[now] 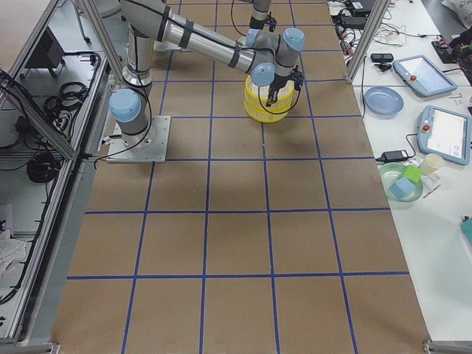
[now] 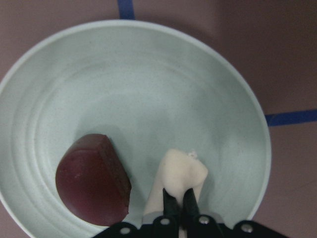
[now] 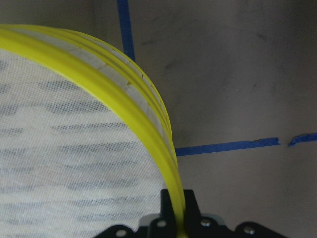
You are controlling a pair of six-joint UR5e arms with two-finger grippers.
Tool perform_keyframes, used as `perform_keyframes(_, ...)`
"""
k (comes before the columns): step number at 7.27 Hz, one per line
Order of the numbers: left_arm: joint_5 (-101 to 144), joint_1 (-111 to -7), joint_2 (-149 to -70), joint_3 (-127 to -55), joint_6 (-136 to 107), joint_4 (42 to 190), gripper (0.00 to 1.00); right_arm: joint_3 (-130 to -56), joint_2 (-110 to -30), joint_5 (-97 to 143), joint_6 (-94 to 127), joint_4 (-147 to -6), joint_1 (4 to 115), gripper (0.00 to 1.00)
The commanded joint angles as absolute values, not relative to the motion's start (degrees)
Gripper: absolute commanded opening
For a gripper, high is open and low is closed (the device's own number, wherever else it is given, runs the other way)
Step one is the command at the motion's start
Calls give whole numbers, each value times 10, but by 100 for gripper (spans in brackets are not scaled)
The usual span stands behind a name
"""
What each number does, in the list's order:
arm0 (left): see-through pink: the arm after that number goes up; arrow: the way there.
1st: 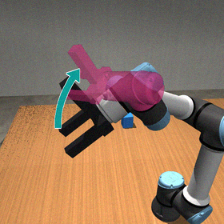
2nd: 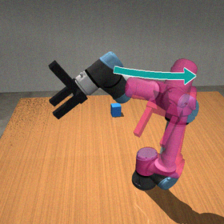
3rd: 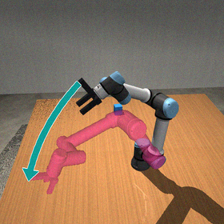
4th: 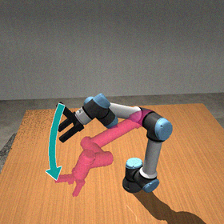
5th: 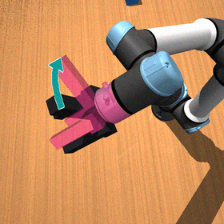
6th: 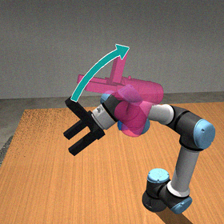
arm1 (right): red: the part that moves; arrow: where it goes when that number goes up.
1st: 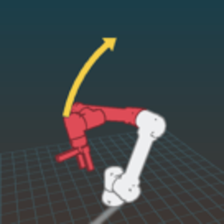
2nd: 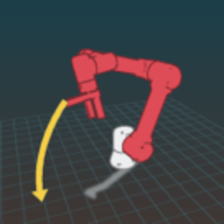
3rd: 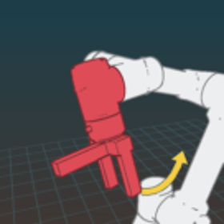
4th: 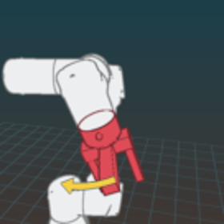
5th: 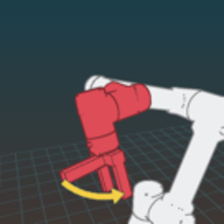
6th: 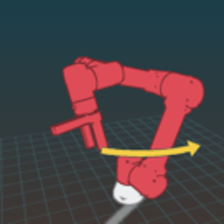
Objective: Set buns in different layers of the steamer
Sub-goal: 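Grasp white bun with left gripper while right gripper grips top tier rim, then lift top steamer tier aside with right gripper while left gripper carries bun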
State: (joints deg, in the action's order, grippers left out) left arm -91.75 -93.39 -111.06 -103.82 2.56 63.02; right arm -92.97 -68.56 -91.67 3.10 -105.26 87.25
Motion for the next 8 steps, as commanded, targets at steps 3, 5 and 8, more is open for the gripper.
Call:
perform_keyframes(3,-952,-933,-1071,-950,31,699,11,-930,-683,-915,39,-1063,918,0)
perform_keyframes(5,-947,-941,-1057,-932,7,718,12,-920,-689,-916,53,-1060,920,0)
perform_keyframes(8,-925,-962,-1052,-925,-42,722,13,-872,-743,-911,34,-983,870,0)
